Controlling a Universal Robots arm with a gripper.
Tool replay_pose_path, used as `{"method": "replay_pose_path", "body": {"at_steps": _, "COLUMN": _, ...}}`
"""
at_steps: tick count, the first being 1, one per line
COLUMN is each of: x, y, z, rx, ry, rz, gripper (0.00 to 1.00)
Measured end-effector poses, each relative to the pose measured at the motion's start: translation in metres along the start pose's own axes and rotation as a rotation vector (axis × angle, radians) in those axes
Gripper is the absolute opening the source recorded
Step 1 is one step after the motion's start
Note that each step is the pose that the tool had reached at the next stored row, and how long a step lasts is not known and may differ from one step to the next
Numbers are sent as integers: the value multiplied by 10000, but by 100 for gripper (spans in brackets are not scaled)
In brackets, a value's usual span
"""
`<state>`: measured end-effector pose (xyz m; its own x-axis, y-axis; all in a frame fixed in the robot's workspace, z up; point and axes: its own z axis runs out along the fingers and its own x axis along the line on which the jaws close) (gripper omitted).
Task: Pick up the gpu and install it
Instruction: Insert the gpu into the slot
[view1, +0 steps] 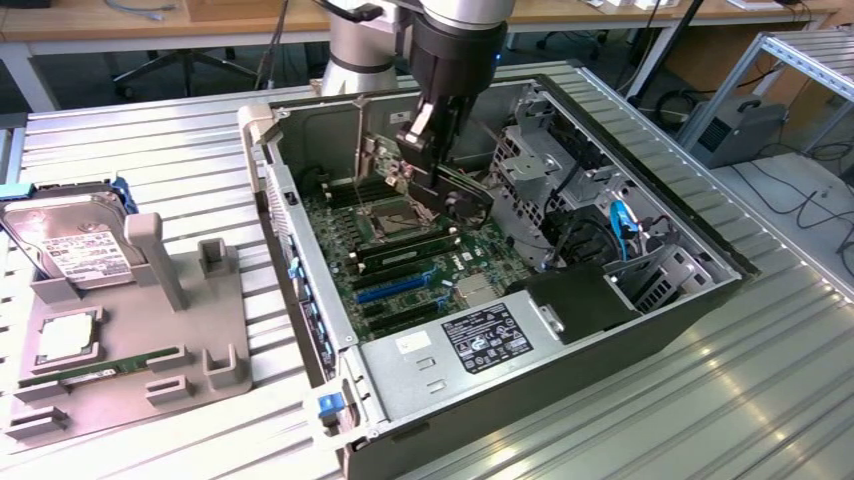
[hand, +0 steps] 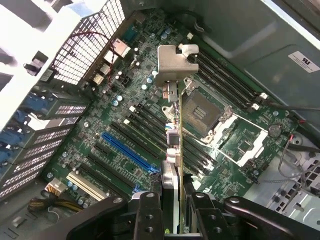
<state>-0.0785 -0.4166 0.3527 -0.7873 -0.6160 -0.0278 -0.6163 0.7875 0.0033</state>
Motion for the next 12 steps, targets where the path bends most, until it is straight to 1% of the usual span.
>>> {"method": "replay_pose_path", "body": {"at_steps": 2, "x": 0, "y": 0, "z": 0, "rx": -7, "ry": 0, "rz": -247, "gripper": 27}}
{"method": "replay_pose_path", "body": {"at_steps": 12, "x": 0, "y": 0, "z": 0, "rx": -31, "ry": 4, "rz": -1126, "gripper": 27}}
